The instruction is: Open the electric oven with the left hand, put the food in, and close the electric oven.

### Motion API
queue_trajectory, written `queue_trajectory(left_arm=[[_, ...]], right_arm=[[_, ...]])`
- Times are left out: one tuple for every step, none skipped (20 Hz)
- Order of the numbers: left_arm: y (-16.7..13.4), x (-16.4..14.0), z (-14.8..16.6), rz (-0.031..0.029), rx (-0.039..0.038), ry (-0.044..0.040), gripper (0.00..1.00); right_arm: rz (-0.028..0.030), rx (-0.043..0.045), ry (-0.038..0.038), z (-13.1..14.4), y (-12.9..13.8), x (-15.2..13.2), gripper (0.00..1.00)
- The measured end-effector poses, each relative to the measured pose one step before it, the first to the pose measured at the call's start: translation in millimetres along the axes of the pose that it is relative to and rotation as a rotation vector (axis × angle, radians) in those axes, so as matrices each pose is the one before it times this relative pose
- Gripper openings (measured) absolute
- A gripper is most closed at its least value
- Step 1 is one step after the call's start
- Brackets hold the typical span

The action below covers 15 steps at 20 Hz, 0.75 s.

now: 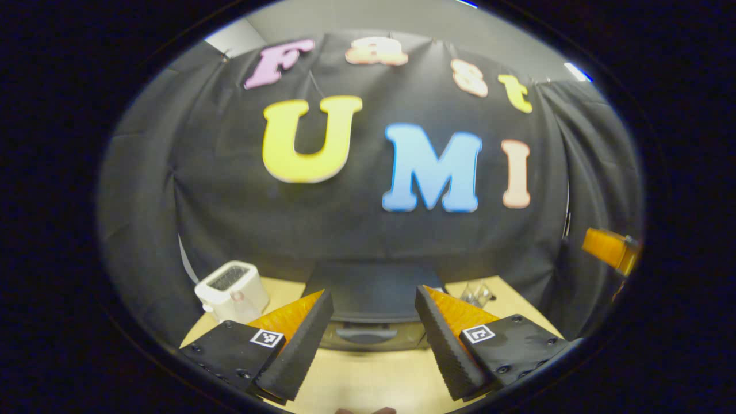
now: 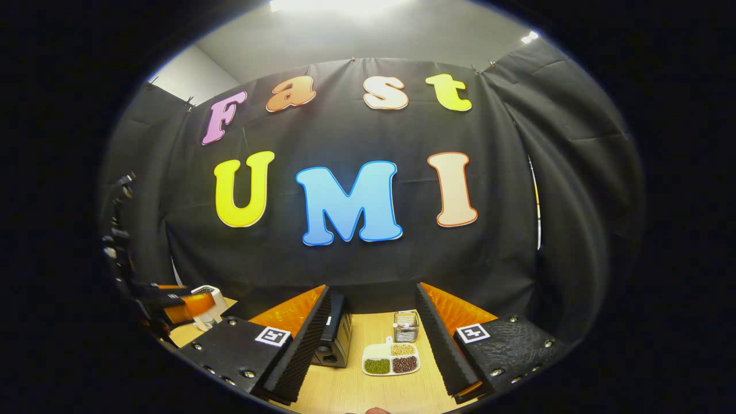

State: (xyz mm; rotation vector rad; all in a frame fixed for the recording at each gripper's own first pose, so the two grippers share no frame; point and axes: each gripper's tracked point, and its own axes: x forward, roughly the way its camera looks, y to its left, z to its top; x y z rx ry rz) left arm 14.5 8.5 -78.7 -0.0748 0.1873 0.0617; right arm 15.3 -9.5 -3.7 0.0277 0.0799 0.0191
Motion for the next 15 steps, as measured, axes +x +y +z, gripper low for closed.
queue_trajectory(left_arm=[[-3.02,-17.16,23.85,0.00228,0.00469,-0.06970,0.96],[-4.81,-7.51,17.55,0.00295,0.00862,-0.03863,1.00],[-3.30,-6.05,9.31,0.00384,0.00482,-0.01625,0.97],[-3.89,-7.11,6.62,0.00449,-0.00192,-0.00267,0.94],[-2.87,-5.84,2.03,0.00261,-0.00257,0.00415,0.92],[-1.29,-2.23,1.82,0.00195,-0.00103,-0.00405,0.97],[-1.25,-2.10,2.70,-0.00006,0.00148,-0.00689,0.95],[-0.40,-0.54,1.26,0.00180,0.00188,0.00402,0.93],[0.27,0.30,1.08,-0.00531,-0.00577,0.00189,0.97],[-1.54,-1.15,1.63,-0.01112,-0.00741,-0.00002,0.97],[2.26,2.11,5.22,-0.00819,-0.00370,-0.00431,0.97],[3.78,1.25,2.02,-0.00084,-0.00134,0.00584,1.00],[4.43,0.95,2.57,0.00336,-0.00230,0.00458,1.00],[5.16,-0.34,3.31,0.00071,-0.00925,-0.00235,1.00],[0.51,-0.57,0.52,-0.00172,-0.01058,0.00163,1.00]], right_arm=[[0.01177,0.00443,-0.00964,9.57,3.10,1.01,0.90],[0.01460,0.00367,-0.00923,9.44,3.84,-0.53,0.90],[0.01656,0.00426,-0.00928,8.09,3.30,0.01,0.90],[0.01451,0.00299,-0.00364,6.20,3.70,-0.59,0.89],[0.01564,0.00203,0.00106,4.20,3.75,-0.62,0.89],[0.01395,0.00137,-0.00181,4.16,2.31,-0.91,0.90],[0.01044,0.00310,-0.00483,3.78,1.89,-0.81,0.90],[0.00542,0.00440,-0.00099,2.29,2.57,-0.39,0.90],[-0.00132,-0.00028,-0.00205,1.91,1.31,-1.23,0.90],[-0.01042,-0.00730,-0.00120,1.49,-1.01,-1.79,0.90],[-0.01149,-0.00930,-0.00488,2.75,0.58,-1.60,0.89],[-0.00941,-0.00740,-0.00159,0.68,1.57,-0.82,0.89],[-0.00456,-0.00680,0.00403,-0.39,2.86,-0.94,0.90],[-0.00297,-0.00483,0.00376,-1.58,2.15,-1.36,0.89],[-0.00402,0.00055,0.00225,0.36,2.99,-1.05,0.90]])
